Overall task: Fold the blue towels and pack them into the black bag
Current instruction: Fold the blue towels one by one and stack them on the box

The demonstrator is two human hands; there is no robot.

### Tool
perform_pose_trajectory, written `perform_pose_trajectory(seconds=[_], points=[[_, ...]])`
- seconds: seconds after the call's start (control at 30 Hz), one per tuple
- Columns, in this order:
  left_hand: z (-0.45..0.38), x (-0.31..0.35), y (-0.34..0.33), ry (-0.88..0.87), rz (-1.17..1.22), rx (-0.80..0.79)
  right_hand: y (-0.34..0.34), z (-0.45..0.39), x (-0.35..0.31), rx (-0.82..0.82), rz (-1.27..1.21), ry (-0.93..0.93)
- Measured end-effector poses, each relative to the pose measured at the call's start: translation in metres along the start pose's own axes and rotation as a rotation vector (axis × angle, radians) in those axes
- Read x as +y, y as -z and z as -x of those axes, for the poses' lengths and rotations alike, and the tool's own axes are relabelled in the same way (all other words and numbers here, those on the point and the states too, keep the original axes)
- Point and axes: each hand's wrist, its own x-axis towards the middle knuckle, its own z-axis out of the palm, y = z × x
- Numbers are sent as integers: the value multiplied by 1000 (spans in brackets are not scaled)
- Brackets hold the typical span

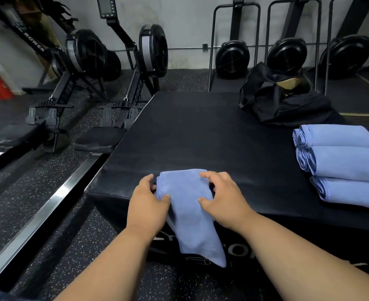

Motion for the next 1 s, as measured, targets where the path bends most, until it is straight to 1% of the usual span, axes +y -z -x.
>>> perform_pose_trajectory(seconds=[0.07, 0.13, 0.2, 0.27, 0.33, 0.43, 0.53, 0.63, 0.7, 0.73, 0.8, 0.87, 0.9, 0.93, 1.0], points=[[-3, 4, 0, 30, 3, -22, -2, -2, -1, -23, 8, -6], [-4, 6, 0, 46, 5, -42, -2, -2, -2, -52, -75, -31], [-4, 9, 2, 55, 30, -58, 0, -2, -5, -36, -197, -34], [-7, 19, 8, 34, 116, -56, 5, -6, -13, 45, -310, -1], [-22, 33, 14, -10, 183, -24, 15, -20, -22, 145, -352, 46], [-65, 61, 19, -104, 184, 26, 34, -61, -37, 210, -337, 104], [-119, 82, 16, -145, 205, 47, 50, -117, -42, 241, -294, 130], [-164, 77, 8, -134, 55, -30, 57, -152, -38, 200, -221, 72], [-174, 64, 8, -130, -83, -87, 55, -152, -29, 156, -113, 50], [-171, 57, 10, -165, -126, -105, 51, -144, -25, 116, -66, 63], [-153, 40, 18, -289, -135, -146, 41, -120, -14, 23, -15, 103], [-120, 24, 27, -396, -128, -220, 30, -88, 0, -53, 6, 151], [-100, 14, 29, -438, -160, -260, 26, -72, 7, -82, 46, 191], [-80, 3, 29, -477, -208, -296, 23, -57, 14, -101, 95, 227], [-48, -20, 27, -552, -298, -320, 22, -37, 24, -100, 138, 230]])
